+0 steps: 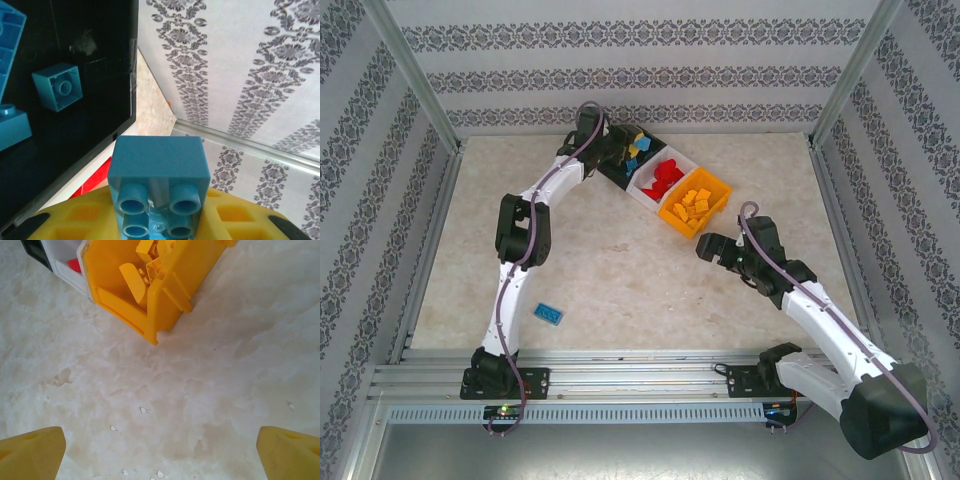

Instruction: Sort the legos into containers by color

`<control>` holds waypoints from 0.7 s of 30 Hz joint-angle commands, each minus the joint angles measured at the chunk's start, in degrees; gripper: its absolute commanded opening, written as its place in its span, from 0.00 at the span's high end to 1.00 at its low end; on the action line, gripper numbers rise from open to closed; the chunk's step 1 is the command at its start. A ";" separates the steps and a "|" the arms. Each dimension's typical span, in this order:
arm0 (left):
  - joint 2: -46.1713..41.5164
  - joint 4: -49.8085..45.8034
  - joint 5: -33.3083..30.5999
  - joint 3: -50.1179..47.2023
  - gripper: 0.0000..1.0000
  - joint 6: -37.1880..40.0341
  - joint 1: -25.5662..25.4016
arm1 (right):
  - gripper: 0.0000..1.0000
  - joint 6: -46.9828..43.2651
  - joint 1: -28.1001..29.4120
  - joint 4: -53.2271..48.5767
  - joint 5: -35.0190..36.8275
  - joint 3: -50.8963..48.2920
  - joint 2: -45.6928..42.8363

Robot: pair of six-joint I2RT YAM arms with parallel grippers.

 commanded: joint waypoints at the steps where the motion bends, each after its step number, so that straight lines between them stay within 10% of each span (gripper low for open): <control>1: 2.83 0.66 -1.11 5.19 0.65 -3.57 0.19 | 0.02 1.64 1.19 0.56 3.01 -0.41 -0.70; 21: 6.49 -1.45 -1.23 10.09 0.35 -4.78 0.98 | 0.02 4.66 5.05 -1.78 7.95 -1.90 -4.02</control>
